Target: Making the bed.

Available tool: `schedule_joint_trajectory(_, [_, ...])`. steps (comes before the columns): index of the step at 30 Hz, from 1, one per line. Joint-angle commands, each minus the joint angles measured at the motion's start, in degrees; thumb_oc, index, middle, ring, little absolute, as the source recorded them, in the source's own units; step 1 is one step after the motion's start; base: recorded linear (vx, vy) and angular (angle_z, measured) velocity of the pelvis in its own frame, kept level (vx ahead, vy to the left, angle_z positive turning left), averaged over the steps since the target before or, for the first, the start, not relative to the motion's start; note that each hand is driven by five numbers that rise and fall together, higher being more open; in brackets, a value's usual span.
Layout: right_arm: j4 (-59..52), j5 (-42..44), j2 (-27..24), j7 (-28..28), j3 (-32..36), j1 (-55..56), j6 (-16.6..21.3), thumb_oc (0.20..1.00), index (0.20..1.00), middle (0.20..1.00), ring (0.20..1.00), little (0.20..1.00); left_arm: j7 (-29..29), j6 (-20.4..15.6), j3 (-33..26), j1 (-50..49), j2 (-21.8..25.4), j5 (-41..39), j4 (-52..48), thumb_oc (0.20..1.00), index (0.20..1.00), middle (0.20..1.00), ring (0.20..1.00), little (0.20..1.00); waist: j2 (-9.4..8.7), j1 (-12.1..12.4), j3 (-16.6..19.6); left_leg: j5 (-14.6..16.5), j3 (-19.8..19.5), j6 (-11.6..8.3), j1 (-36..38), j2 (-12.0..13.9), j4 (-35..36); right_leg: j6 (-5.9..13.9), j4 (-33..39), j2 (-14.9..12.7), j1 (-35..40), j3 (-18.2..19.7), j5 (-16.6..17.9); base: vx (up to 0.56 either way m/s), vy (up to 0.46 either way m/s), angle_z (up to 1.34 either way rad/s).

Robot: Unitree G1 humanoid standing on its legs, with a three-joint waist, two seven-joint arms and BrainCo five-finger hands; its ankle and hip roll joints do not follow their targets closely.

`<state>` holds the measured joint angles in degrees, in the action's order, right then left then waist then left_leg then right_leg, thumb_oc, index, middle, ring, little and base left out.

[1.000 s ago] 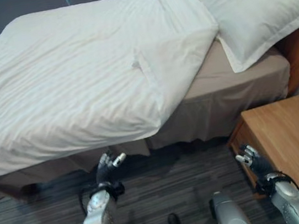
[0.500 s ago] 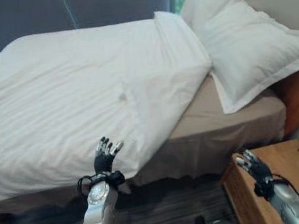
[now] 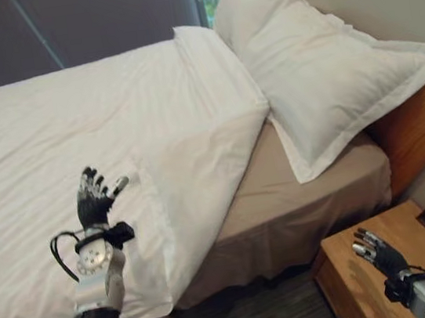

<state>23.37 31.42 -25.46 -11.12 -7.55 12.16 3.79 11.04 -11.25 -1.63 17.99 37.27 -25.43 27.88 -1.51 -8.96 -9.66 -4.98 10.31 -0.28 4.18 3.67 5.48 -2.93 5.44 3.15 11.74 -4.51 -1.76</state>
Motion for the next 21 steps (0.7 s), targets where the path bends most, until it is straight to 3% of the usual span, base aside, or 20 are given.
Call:
schedule_joint_trajectory(1, [-4.0, -0.2, -1.2, -1.9, 0.1, -1.7, 2.3, 1.000, 1.000, 1.000, 1.000, 1.000, 2.0, -2.0, -1.4, 6.2, 5.2, 5.1, 5.6, 1.000, 1.000, 1.000, 1.000, 1.000, 1.70, -0.2, 0.4, -0.5, 2.6, -4.26, 0.6, 1.3, -0.5, 8.67, -0.4, -8.2, -7.0, 3.1, 4.7, 0.04, 0.065, -0.29])
schedule_joint_trajectory(9, [-2.1, 1.8, -1.0, -1.8, -1.3, -2.2, 2.5, 1.000, 1.000, 1.000, 1.000, 1.000, -0.7, -0.1, 4.8, 19.3, 11.2, 2.2, 22.5, 1.000, 1.000, 1.000, 1.000, 1.000, 1.93, -3.4, -0.5, 0.1, 5.4, -4.20, -0.6, 1.3, -0.5, 9.59, -0.4, -8.1, -10.6, 5.9, 6.1, 0.01, 0.046, -0.24])
schedule_joint_trajectory(11, [-1.3, 2.1, -1.2, -1.8, -2.5, -2.4, 1.5, 1.000, 1.000, 1.000, 1.000, 1.000, -3.6, 1.9, 5.9, 24.5, 11.9, -2.8, 31.0, 1.000, 1.000, 1.000, 1.000, 1.000, 2.14, -5.1, -1.2, 0.1, 6.6, -4.28, -1.4, 1.5, -0.5, 9.80, -0.4, -7.7, -12.7, 7.3, 7.0, 0.00, 0.031, -0.24])
schedule_joint_trajectory(21, [0.1, 2.7, -1.4, -1.0, -4.6, -5.7, 0.2, 1.000, 1.000, 1.000, 1.000, 1.000, -6.0, 5.7, 10.8, 34.6, 16.2, -0.6, 40.4, 1.000, 1.000, 1.000, 1.000, 1.000, 2.42, -8.2, -4.6, -0.8, 8.8, -4.64, -6.0, 1.7, -0.5, 10.02, -0.4, -7.3, -19.2, 9.9, 9.2, -0.02, 0.015, -0.20])
